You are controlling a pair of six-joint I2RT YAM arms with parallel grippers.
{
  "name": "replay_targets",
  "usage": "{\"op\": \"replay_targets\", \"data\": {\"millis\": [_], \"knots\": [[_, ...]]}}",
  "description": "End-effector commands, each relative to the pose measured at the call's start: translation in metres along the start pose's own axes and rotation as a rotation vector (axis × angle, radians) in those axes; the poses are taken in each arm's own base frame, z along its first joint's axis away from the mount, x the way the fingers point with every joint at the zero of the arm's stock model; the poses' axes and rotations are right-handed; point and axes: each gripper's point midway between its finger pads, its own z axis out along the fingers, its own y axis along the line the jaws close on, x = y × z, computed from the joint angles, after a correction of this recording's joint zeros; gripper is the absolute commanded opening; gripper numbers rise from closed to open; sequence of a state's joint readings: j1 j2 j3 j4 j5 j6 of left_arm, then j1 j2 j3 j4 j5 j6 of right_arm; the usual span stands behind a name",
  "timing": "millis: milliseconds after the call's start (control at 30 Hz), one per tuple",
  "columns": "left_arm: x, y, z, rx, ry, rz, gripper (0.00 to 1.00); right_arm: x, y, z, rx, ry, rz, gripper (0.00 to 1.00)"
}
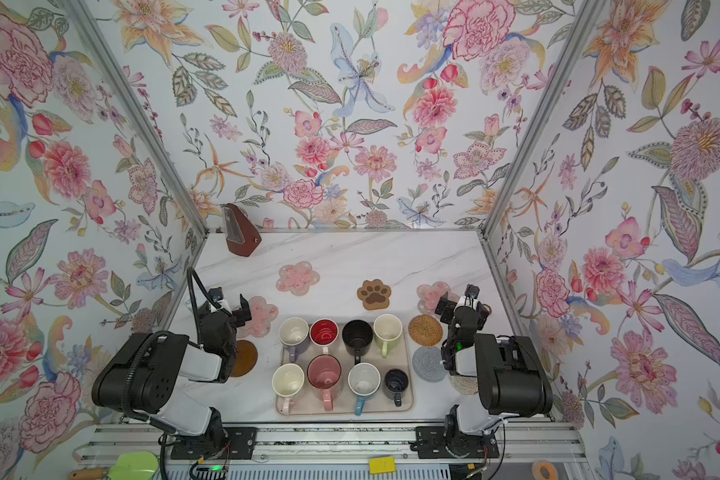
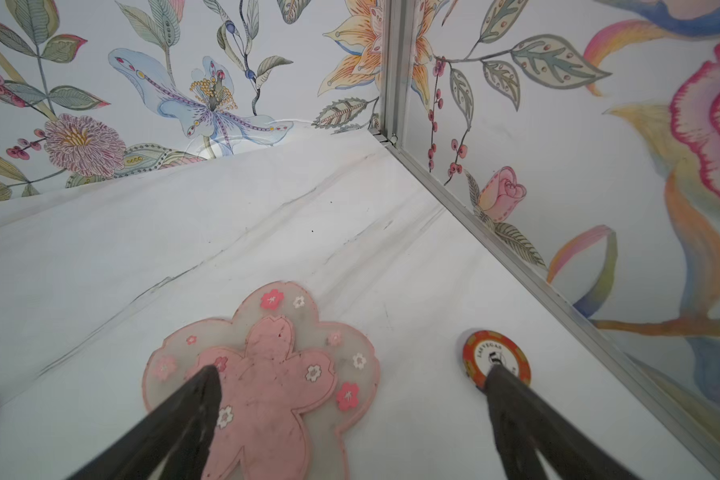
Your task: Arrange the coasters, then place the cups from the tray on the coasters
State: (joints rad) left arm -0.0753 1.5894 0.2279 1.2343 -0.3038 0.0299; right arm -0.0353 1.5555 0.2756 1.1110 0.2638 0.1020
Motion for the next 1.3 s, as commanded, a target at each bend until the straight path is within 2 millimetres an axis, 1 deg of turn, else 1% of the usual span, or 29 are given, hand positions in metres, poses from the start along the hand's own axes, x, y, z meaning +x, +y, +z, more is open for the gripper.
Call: {"op": "replay_targets", "data": {"millis": [0,867,1033,1100,1133,1200,1233,1267], "knots": [[-0.011,0.002,0.002,-0.019,-0.037,-0.004,0.99,-0.009,0.001,0.003,-0.008,-0.018,0.02,0.99],[-0.012,0.002,0.002,-0.021,-0.036,-0.005,0.99,-0.008,0.0,0.003,-0.007,-0.017,0.02,0.99],[-0.017,-0.003,-0.001,0.017,-0.069,0.0,0.99,-0.01,0.0,0.002,-0.005,-0.025,0.02,0.99],[-0.022,-0.008,-0.008,0.056,-0.104,0.004,0.99,-0.019,0.0,0.001,0.006,-0.031,0.018,0.99],[-0.023,-0.007,-0.011,0.054,-0.113,0.002,0.99,-0.026,0.0,0.002,0.014,-0.011,0.011,0.99],[-0.039,-0.001,-0.021,0.015,-0.151,-0.003,0.99,-0.046,-0.003,0.006,0.067,0.055,0.012,0.99],[-0.049,0.002,-0.027,-0.015,-0.164,0.004,0.99,-0.06,-0.008,0.007,0.108,0.079,0.037,0.99],[-0.059,0.005,-0.03,-0.06,-0.156,0.014,0.99,-0.076,-0.008,0.008,0.123,0.09,0.063,0.99]]}}
